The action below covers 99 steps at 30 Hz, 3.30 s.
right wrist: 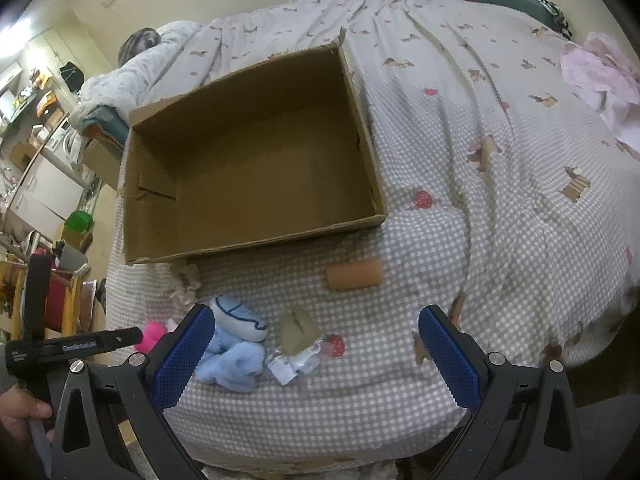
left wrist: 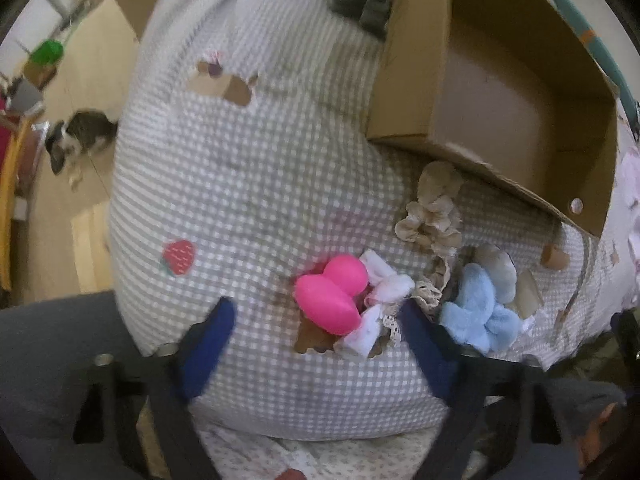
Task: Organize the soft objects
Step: 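Lower the left gripper onto the pink rubber duck and close, then lift the pink duck with the left gripper while the right gripper grasps the tan cylinder, then carry the duck and cylinder into the box and open both grippers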
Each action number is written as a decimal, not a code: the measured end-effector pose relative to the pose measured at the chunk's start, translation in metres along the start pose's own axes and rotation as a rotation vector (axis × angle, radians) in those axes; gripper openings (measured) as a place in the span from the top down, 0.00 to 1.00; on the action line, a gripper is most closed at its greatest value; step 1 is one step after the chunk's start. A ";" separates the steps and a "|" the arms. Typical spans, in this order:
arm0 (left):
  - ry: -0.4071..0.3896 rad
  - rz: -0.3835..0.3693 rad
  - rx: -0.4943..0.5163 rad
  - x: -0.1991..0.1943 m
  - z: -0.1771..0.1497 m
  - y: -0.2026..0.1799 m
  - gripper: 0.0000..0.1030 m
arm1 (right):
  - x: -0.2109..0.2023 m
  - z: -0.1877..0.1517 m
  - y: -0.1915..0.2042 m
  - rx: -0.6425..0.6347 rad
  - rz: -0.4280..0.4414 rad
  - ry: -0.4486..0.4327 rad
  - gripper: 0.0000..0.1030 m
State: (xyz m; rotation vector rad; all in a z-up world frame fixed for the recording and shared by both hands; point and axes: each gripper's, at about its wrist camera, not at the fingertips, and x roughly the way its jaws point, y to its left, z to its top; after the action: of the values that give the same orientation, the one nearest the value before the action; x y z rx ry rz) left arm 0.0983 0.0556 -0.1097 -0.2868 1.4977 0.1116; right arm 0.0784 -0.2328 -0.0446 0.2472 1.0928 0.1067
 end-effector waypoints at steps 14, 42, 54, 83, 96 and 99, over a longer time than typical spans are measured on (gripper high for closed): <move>-0.011 -0.073 -0.065 0.023 0.004 0.027 0.65 | 0.028 0.021 -0.025 0.067 0.089 0.070 0.00; -0.272 -0.043 0.026 -0.049 0.000 -0.006 0.65 | 0.069 0.006 -0.011 -0.021 -0.030 0.057 0.91; -0.301 -0.004 0.056 -0.058 -0.010 -0.009 0.65 | -0.004 -0.002 -0.009 -0.017 0.092 -0.022 0.91; -0.405 0.000 0.282 -0.074 0.079 -0.122 0.65 | 0.038 0.102 0.023 -0.073 0.226 -0.087 0.91; -0.298 -0.003 0.325 -0.017 0.074 -0.135 0.64 | 0.093 0.093 0.020 -0.045 0.210 0.036 0.91; -0.284 0.009 0.320 -0.010 0.076 -0.135 0.64 | 0.099 0.091 0.023 -0.054 0.207 0.057 0.91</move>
State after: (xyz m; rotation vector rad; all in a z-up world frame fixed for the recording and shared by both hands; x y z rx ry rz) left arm 0.2043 -0.0542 -0.0800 -0.0046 1.2120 -0.0780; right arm 0.2060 -0.2033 -0.0850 0.3099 1.1176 0.3299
